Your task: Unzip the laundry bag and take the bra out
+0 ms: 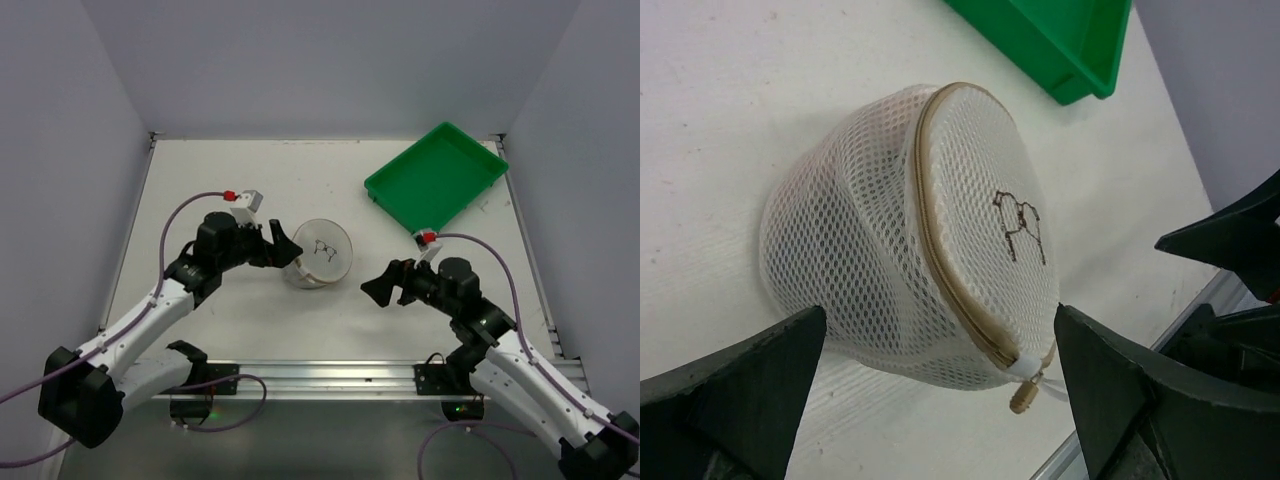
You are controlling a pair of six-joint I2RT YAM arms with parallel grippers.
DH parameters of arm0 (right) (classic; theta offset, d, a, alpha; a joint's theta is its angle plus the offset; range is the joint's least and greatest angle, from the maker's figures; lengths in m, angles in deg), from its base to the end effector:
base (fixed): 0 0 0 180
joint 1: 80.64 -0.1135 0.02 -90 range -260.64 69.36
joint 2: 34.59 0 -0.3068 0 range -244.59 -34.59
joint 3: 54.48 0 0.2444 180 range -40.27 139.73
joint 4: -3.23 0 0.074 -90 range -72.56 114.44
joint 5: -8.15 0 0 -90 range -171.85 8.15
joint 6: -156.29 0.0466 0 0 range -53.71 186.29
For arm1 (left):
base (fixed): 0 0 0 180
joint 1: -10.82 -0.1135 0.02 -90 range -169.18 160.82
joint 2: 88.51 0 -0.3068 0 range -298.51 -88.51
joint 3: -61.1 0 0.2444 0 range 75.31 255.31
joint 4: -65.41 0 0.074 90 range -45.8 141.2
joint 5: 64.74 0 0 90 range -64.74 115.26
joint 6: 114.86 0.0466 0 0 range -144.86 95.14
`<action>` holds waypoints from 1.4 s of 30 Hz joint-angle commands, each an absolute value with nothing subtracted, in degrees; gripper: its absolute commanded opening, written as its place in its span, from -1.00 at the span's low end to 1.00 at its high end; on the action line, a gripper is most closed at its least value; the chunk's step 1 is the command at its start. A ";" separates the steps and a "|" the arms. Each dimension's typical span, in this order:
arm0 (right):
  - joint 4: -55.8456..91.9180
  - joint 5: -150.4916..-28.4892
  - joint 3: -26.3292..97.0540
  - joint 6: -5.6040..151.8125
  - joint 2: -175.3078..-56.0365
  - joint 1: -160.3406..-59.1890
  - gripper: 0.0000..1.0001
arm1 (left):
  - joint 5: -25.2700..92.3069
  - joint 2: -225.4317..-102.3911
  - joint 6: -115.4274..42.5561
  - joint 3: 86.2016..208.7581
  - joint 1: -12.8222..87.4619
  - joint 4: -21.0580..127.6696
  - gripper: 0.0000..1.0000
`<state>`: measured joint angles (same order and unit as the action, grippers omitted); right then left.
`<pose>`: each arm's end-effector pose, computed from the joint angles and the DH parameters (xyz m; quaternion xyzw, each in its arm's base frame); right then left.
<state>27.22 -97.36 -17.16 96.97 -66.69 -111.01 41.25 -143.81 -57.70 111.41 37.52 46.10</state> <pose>0.0938 0.0694 0.2605 -0.0764 0.8057 0.3876 0.4413 0.1703 -0.1000 0.2956 0.0308 0.8348 -0.3681 0.4083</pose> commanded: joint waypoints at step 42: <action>36.07 -47.04 13.78 118.93 -103.40 -156.05 0.80 | 38.62 -132.98 -85.66 94.92 38.33 62.27 -1.00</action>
<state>32.73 -52.57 10.73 113.29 -101.68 -155.57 44.72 -134.87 -78.09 97.24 37.69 57.68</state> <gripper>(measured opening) 0.923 0.029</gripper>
